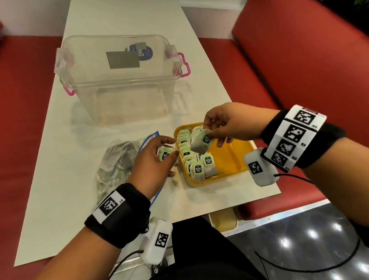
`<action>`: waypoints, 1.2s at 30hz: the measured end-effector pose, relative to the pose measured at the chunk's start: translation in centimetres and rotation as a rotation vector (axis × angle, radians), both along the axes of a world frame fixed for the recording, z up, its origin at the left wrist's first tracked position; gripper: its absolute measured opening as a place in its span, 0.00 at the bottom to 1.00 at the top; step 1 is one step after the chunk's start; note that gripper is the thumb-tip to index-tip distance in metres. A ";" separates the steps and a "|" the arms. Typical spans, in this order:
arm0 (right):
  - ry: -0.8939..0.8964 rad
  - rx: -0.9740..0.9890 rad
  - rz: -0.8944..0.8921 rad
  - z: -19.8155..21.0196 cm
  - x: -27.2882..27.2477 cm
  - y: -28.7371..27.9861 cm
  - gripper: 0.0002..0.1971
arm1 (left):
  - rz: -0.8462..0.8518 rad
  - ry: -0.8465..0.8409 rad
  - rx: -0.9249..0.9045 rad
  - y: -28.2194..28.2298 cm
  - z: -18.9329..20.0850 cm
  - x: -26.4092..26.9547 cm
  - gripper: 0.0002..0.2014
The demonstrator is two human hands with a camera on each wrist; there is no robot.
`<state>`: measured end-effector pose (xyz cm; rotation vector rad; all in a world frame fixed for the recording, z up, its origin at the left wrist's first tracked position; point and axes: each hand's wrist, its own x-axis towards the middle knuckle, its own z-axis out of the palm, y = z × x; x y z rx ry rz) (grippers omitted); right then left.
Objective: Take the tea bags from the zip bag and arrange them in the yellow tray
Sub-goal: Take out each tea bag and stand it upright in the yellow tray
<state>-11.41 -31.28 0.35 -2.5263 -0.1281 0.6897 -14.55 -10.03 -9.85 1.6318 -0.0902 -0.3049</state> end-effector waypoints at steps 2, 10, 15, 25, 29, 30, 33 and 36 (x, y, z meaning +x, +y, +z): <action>0.020 -0.114 0.065 -0.7 0.0 -0.3 0.02 | 0.006 -0.008 0.054 -0.1 -0.3 0.2 0.09; 0.187 -0.399 0.257 -4.6 -1.0 0.5 0.01 | -0.056 -0.131 0.278 -0.8 -1.8 0.5 0.11; 0.169 -0.541 0.302 -6.5 -1.2 1.1 0.12 | -0.060 -0.150 0.283 -1.0 -2.3 0.7 0.12; 0.136 -0.747 0.466 -7.7 -1.5 2.5 0.12 | -0.053 -0.157 0.275 -0.9 -2.9 0.8 0.13; 0.112 -0.770 0.389 -7.8 -1.3 2.8 0.09 | -0.046 -0.160 0.267 -0.9 -2.8 0.7 0.14; 0.105 -0.768 0.376 -7.7 -1.3 2.9 0.09 | -0.045 -0.157 0.262 -0.9 -2.7 0.7 0.14; 0.078 -0.734 0.329 -7.6 -1.2 3.0 0.11 | -0.045 -0.155 0.254 -0.9 -2.6 0.7 0.14; 0.011 -0.672 0.229 -7.8 -1.2 2.5 0.18 | -0.041 -0.159 0.258 -0.9 -2.6 0.7 0.15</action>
